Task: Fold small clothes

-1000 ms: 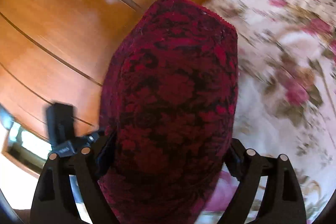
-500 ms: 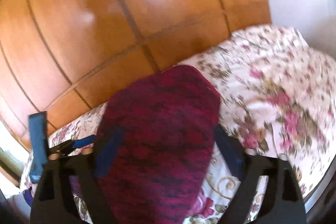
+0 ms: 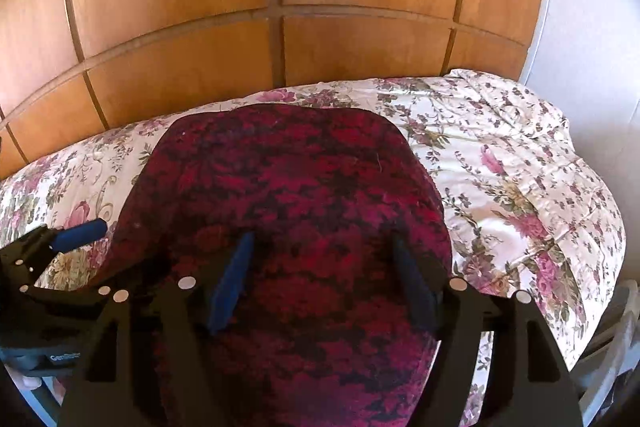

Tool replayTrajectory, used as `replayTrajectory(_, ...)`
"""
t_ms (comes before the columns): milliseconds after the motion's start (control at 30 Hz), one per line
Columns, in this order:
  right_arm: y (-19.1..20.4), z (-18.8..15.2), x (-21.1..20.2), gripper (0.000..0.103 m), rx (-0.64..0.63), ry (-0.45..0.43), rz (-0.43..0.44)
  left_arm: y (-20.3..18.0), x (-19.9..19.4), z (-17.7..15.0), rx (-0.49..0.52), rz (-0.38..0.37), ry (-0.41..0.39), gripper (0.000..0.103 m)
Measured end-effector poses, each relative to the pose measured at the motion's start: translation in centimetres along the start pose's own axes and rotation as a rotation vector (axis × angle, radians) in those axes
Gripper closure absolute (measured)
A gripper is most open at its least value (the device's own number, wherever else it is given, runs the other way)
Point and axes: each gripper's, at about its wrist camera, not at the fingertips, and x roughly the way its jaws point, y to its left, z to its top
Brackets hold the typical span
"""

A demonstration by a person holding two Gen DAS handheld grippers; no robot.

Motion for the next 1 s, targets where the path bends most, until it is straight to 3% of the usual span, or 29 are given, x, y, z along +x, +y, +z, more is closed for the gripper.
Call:
replayTrajectory(233, -0.6, -1.1, -2.7, 0.009, 0.061, -0.023, 0.017, -1.0, -4.1, -0.9, -0.009, 0.06, -0.075, 0.005)
replayTrajectory(433, 0.3, -2.2, -5.5, 0.004, 0.078, -0.066, -0.01, -1.4, -7.8, -1.9, -0.013, 0.102, -0.139, 0.004)
replayTrajectory(667, 1.7, -4.4, -8.8, 0.003, 0.137, -0.114, -0.063, -1.0, -10.8, -3.5, -0.044, 0.141, -0.174, 0.004)
replayTrajectory(1000, 3.1, -8.4, -11.3, 0.002, 0.176, -0.119, -0.11, -0.8, -14.0, -6.5, -0.072, 0.178, -0.213, 0.004)
